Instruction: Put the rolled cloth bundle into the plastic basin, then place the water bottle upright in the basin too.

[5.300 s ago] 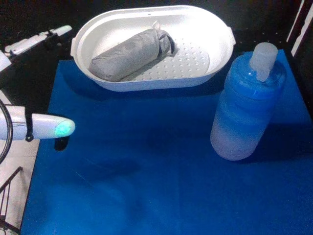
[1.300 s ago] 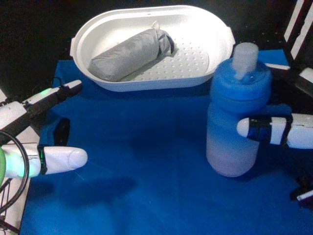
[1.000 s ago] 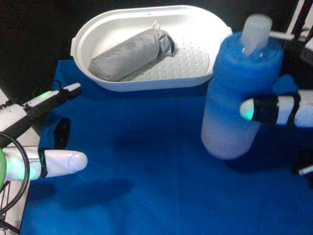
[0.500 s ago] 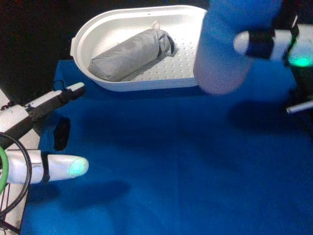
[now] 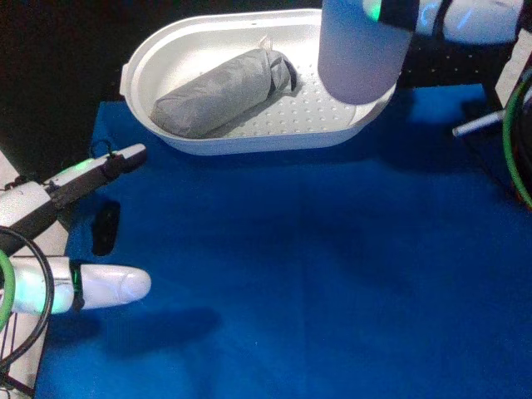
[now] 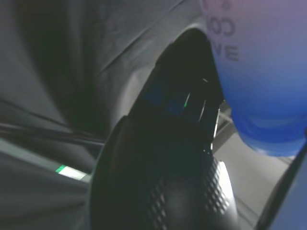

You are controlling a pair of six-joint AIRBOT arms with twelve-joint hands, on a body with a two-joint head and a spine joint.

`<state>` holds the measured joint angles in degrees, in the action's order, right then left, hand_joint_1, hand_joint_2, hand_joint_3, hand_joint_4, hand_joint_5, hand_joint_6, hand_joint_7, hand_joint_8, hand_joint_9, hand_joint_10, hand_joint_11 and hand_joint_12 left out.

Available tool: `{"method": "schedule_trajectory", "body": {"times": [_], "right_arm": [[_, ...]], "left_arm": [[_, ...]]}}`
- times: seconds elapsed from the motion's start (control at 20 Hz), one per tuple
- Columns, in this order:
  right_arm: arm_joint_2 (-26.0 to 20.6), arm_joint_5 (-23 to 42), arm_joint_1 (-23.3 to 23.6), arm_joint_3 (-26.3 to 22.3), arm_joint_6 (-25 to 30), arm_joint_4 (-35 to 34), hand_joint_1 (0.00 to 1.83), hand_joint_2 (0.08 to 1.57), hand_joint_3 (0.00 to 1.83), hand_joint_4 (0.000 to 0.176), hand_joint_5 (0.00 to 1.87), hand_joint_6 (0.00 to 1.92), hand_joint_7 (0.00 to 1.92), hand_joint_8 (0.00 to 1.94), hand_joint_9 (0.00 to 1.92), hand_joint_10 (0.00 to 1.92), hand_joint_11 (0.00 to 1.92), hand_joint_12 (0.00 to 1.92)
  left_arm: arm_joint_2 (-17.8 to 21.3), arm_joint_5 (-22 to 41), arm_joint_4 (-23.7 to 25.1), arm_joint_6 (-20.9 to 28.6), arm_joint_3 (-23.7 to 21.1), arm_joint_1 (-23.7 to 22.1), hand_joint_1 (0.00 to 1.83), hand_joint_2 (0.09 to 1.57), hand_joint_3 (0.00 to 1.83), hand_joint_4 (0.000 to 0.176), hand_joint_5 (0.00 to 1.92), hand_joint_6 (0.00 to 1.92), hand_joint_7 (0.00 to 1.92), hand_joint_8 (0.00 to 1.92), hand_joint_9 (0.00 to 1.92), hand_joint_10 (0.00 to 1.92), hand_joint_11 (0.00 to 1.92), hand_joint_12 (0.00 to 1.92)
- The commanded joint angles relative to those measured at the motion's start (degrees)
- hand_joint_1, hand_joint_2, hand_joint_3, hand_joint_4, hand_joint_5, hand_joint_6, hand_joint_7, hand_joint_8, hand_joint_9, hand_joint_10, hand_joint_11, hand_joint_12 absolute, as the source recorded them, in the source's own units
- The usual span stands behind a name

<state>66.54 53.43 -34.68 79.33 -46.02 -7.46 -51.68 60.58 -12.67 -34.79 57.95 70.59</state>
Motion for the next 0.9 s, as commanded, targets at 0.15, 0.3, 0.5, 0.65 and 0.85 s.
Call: {"method": "schedule_trajectory", "body": {"times": [0.15, 0.3, 0.5, 0.65, 0.85], "right_arm": [[2.5, 1.8, 1.8, 3.8, -1.0, -4.4, 1.35, 1.18, 0.00, 0.000, 0.47, 1.52, 0.68, 1.60, 0.82, 1.75, 0.91, 1.75], [5.4, 0.8, 1.8, 7.4, -1.0, -7.4, 1.16, 1.27, 0.01, 0.000, 0.60, 1.46, 0.79, 1.51, 0.88, 1.80, 0.95, 1.81], [8.1, 0.8, 1.8, 10.7, -1.0, -10.5, 1.16, 1.27, 0.00, 0.000, 0.62, 1.46, 0.80, 1.46, 0.84, 1.72, 0.83, 1.70], [10.1, 0.8, 1.8, 13.1, -1.0, -11.3, 1.29, 1.20, 0.00, 0.000, 0.61, 1.51, 0.81, 1.56, 0.88, 1.69, 0.84, 1.67], [12.7, 0.9, 1.2, 16.1, -1.0, -12.0, 1.31, 1.19, 0.00, 0.015, 0.53, 1.65, 0.83, 1.63, 0.91, 1.72, 0.85, 1.71]], "left_arm": [[0.9, 8.0, 0.8, 0.8, 0.7, -0.5, 0.42, 0.86, 0.00, 0.154, 0.03, 0.00, 0.02, 0.00, 0.01, 0.00, 0.03, 0.04], [2.2, 11.0, 0.9, 0.8, 0.3, -0.5, 0.44, 0.86, 0.00, 0.106, 0.00, 0.00, 0.00, 0.00, 0.00, 0.00, 0.01, 0.03], [2.5, 12.9, 1.0, 0.9, 0.1, -0.5, 0.49, 0.85, 0.00, 0.126, 0.01, 0.00, 0.02, 0.00, 0.00, 0.00, 0.00, 0.00], [2.4, 13.5, 1.1, 1.0, 0.2, -0.4, 0.50, 0.85, 0.00, 0.120, 0.02, 0.00, 0.02, 0.00, 0.00, 0.00, 0.00, 0.00], [2.2, 14.1, 1.2, 1.4, 0.6, -0.4, 0.52, 0.83, 0.00, 0.122, 0.04, 0.01, 0.02, 0.00, 0.00, 0.00, 0.01, 0.00]]}}
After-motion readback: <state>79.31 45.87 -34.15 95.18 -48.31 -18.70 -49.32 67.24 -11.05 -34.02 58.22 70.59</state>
